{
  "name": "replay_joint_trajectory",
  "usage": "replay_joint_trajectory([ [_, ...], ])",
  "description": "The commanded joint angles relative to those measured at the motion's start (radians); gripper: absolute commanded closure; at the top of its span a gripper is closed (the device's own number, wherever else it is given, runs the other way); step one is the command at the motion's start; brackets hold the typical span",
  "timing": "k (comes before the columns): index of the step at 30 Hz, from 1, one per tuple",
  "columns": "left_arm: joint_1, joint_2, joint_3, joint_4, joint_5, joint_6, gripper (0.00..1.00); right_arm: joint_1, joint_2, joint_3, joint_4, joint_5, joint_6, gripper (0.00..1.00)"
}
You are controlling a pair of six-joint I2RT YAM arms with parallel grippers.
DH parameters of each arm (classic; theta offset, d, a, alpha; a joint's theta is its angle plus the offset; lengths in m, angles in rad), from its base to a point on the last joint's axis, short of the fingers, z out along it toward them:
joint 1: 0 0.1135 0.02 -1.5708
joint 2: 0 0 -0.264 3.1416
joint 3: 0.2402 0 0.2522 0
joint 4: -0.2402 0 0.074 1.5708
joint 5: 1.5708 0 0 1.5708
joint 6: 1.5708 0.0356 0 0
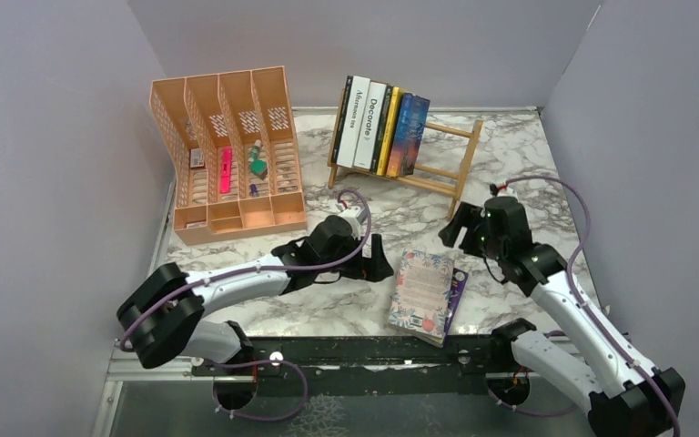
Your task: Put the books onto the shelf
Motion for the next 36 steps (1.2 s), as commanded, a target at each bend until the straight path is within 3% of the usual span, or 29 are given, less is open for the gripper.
replay_joint_trajectory([
  [1, -0.010, 0.122, 0.019, 0.148, 0.118, -0.050, 0.05, 0.004, -0.085, -0.141, -0.050, -0.029, 0.113, 0.23],
  [10, -0.017, 0.279, 0.061, 0.184, 0.141, -0.085, 0.12, 0.003, -0.105, -0.309, 0.035, -0.132, 0.212, 0.25],
  [16, -0.017, 0.352, 0.099, 0.227, 0.166, -0.112, 0.26, 0.004, -0.066, -0.362, 0.102, -0.205, 0.255, 0.32],
  [22, -0.026, 0.411, 0.088, 0.309, 0.211, -0.156, 0.41, 0.005, -0.044, -0.422, 0.230, -0.396, 0.273, 0.42],
  [36, -0.031, 0.277, -0.036, 0.513, 0.211, -0.284, 0.56, 0.004, -0.084, -0.531, 0.420, -0.521, 0.341, 0.50],
])
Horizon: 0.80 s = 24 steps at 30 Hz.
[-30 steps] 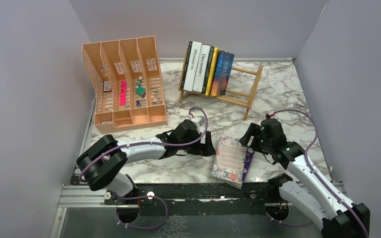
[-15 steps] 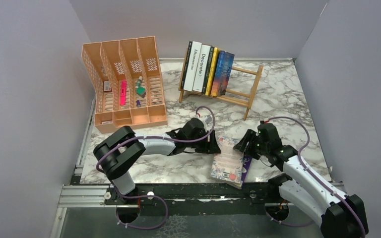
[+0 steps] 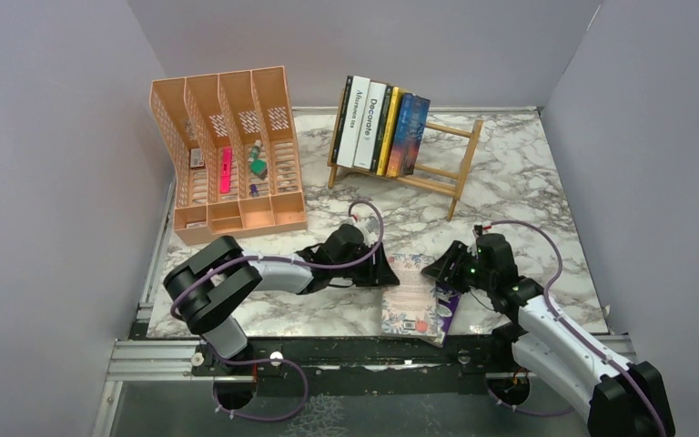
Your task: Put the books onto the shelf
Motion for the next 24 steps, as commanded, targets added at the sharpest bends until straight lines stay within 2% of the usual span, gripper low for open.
replay_joint_trajectory([
  [1, -0.019, -0.095, -0.017, 0.159, 0.033, -0.054, 0.57, 0.018, 0.008, -0.035, 0.083, -0.162, 0.056, 0.51],
  [5, -0.017, -0.140, -0.030, 0.158, 0.018, -0.049, 0.61, 0.018, -0.007, -0.040, 0.092, -0.149, 0.063, 0.51],
  [8, -0.013, -0.144, -0.042, 0.159, 0.011, -0.051, 0.59, 0.017, -0.008, -0.036, 0.086, -0.131, 0.058, 0.52],
  [13, -0.010, -0.112, -0.060, 0.133, -0.018, -0.085, 0.19, 0.018, 0.004, -0.022, 0.040, -0.060, 0.044, 0.47],
  [20, -0.012, -0.078, -0.021, -0.152, -0.173, -0.123, 0.07, 0.018, 0.035, -0.016, 0.009, -0.007, 0.027, 0.43],
  [24, -0.013, -0.068, -0.023, -0.171, -0.146, -0.162, 0.06, 0.018, 0.052, -0.023, 0.028, -0.017, 0.032, 0.42],
])
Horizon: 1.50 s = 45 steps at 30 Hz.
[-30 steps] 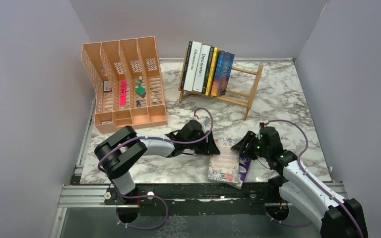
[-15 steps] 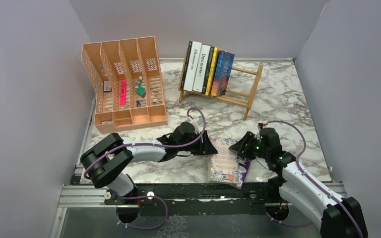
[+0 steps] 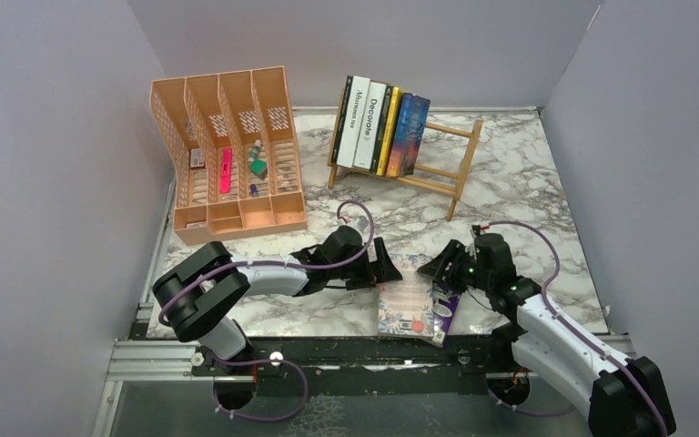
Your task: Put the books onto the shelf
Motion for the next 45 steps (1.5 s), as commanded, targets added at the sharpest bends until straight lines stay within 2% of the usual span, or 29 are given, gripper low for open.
replay_joint_trajectory([
  [1, -0.008, 0.021, 0.001, -0.071, -0.016, -0.059, 0.06, 0.008, 0.030, -0.011, -0.015, 0.001, 0.002, 0.42],
  [5, -0.022, 0.050, -0.017, 0.030, 0.080, -0.111, 0.09, 0.009, 0.050, -0.016, 0.032, -0.052, 0.001, 0.42],
  [9, -0.029, 0.055, -0.030, 0.137, 0.141, -0.141, 0.23, 0.008, 0.065, -0.019, 0.092, -0.138, 0.005, 0.43],
  [20, -0.019, -0.153, -0.084, 0.155, -0.013, -0.073, 0.61, 0.008, 0.013, -0.004, 0.061, -0.124, 0.007, 0.47],
  [23, -0.004, -0.198, -0.095, 0.155, -0.015, -0.037, 0.78, 0.008, 0.002, 0.014, 0.051, -0.127, -0.004, 0.47],
  [26, 0.007, -0.218, -0.083, 0.155, 0.023, 0.001, 1.00, 0.008, -0.011, 0.036, 0.054, -0.145, -0.024, 0.46],
  [30, 0.053, -0.247, -0.064, 0.154, 0.106, 0.044, 1.00, 0.008, -0.028, 0.075, 0.051, -0.175, -0.047, 0.41],
  [38, 0.258, -0.390, -0.005, 0.120, 0.356, 0.079, 1.00, 0.008, -0.039, 0.158, 0.128, -0.295, -0.045, 0.15],
  [42, 0.331, -0.444, 0.093, 0.002, 0.443, 0.108, 1.00, 0.008, -0.022, 0.228, 0.169, -0.353, -0.055, 0.09],
  [45, 0.360, -0.464, 0.186, -0.093, 0.503, 0.177, 1.00, 0.008, -0.005, 0.294, 0.196, -0.396, -0.079, 0.09],
])
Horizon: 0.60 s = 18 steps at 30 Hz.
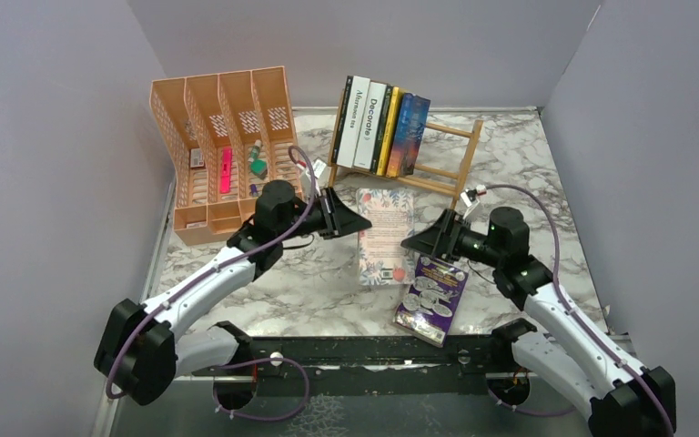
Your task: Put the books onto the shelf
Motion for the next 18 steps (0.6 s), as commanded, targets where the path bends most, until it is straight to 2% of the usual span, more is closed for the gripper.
replay_joint_trajectory([
  [1, 0.043, -0.065, 0.180, -0.093, 0.201, 0.108, 1.00, 0.009, 0.024, 0.111, 0.088, -0.108, -0.043, 0.09],
  [5, 0.060, -0.087, 0.229, -0.135, 0.277, 0.161, 1.00, 0.009, 0.071, 0.192, 0.112, -0.161, -0.069, 0.12],
  [9, 0.073, -0.102, 0.237, -0.099, 0.305, 0.131, 1.00, 0.009, 0.103, 0.189, 0.248, -0.296, -0.039, 0.20],
  [12, 0.077, -0.111, 0.236, -0.075, 0.275, 0.103, 1.00, 0.009, 0.105, 0.125, 0.472, -0.417, 0.083, 0.26],
  [15, 0.077, -0.126, 0.231, -0.053, 0.216, 0.087, 1.00, 0.010, 0.089, 0.055, 0.685, -0.474, 0.210, 0.29],
  [18, 0.077, -0.140, 0.219, -0.026, 0.156, 0.066, 1.00, 0.009, 0.066, 0.034, 0.704, -0.474, 0.228, 0.29],
])
